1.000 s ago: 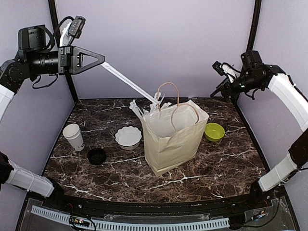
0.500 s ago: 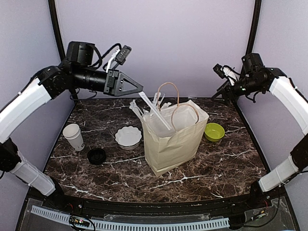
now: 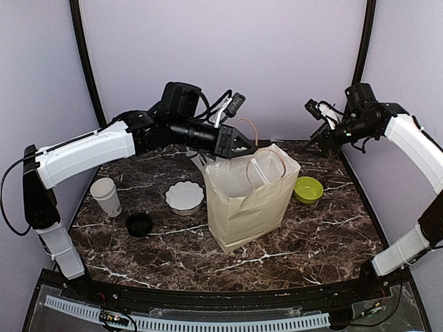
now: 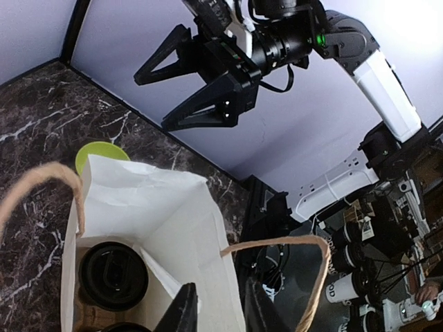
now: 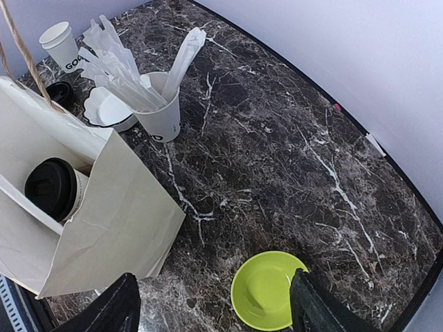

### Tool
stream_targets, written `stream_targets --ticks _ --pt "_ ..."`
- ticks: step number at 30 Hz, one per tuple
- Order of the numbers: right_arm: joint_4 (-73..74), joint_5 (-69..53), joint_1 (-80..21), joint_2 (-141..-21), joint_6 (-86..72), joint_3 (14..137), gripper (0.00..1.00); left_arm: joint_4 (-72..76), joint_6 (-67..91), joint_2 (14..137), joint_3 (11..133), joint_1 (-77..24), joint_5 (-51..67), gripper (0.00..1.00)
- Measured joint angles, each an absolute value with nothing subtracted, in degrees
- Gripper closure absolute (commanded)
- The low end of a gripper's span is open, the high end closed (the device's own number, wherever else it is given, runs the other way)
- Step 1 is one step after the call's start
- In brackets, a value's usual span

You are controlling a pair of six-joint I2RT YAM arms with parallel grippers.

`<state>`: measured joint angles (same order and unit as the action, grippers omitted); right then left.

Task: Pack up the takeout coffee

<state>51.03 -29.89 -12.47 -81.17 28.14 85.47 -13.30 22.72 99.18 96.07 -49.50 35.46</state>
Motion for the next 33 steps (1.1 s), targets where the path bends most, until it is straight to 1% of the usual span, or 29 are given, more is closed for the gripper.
stream_targets --ticks 1,2,4,8,10,15,19,21,23,24,26,28,29,32,33 --pt "51.0 -29.9 -12.5 -81.2 28.1 85.4 0.25 -13.6 22.2 99.6 97.1 -49.7 35.0 0.62" --pt "50.9 -30.0 -12.5 -81.2 28.1 85.4 0.25 -14.8 21.6 99.8 98.5 -49.8 34.3 0.57" --pt "50.8 -30.0 -12.5 -81.2 28.1 85.4 0.25 -16.0 20.6 99.6 99.7 -49.8 33.2 0.52" --pt "50.6 -30.2 -12.5 -81.2 28.1 85.4 0.25 -21.0 16.7 96.6 101.6 -49.8 27.3 0.44" --pt "50.5 -30.2 -12.5 -81.2 28.1 85.4 0.25 -24.2 14.8 93.5 101.6 -49.8 22.6 0.44" --pt "50.5 -30.2 -12.5 -81.2 28.1 85.4 0.25 -30.7 11.8 84.7 100.8 -48.2 8.6 0.48" --pt "50.0 -30.2 -12.5 -81.1 27.7 85.2 0.25 -32.9 12.3 79.9 95.4 -40.9 3.5 0.49" --pt "49.5 -30.2 -12.5 -80.9 27.6 84.6 0.25 -33.2 12.7 80.0 92.2 -37.5 3.3 0.51" --pt "49.2 -30.0 -12.5 -80.7 27.4 83.6 0.25 -33.1 12.9 81.8 89.8 -35.7 3.7 0.54" --pt "49.1 -29.9 -12.5 -80.6 27.3 83.1 0.25 -33.0 13.0 83.2 89.0 -35.5 4.2 0.55" --pt "49.3 -29.7 -12.5 -80.5 27.2 82.4 0.25 -32.7 13.1 86.0 88.7 -35.6 5.2 0.62" --pt "49.5 -29.4 -12.5 -80.5 27.3 82.3 0.25 -31.8 13.2 88.8 88.7 -35.6 6.3 0.63" --pt "49.6 -29.2 -12.5 -80.5 27.3 82.3 0.25 -31.2 13.2 90.0 88.7 -35.6 7.3 0.62" --pt "50.0 -28.2 -12.5 -80.2 27.3 82.3 0.25 -29.8 13.2 91.7 88.7 -35.6 10.0 0.54" --pt "50.1 -27.9 -12.5 -80.1 27.3 82.3 0.25 -29.2 13.2 92.1 88.7 -35.6 11.0 0.53"
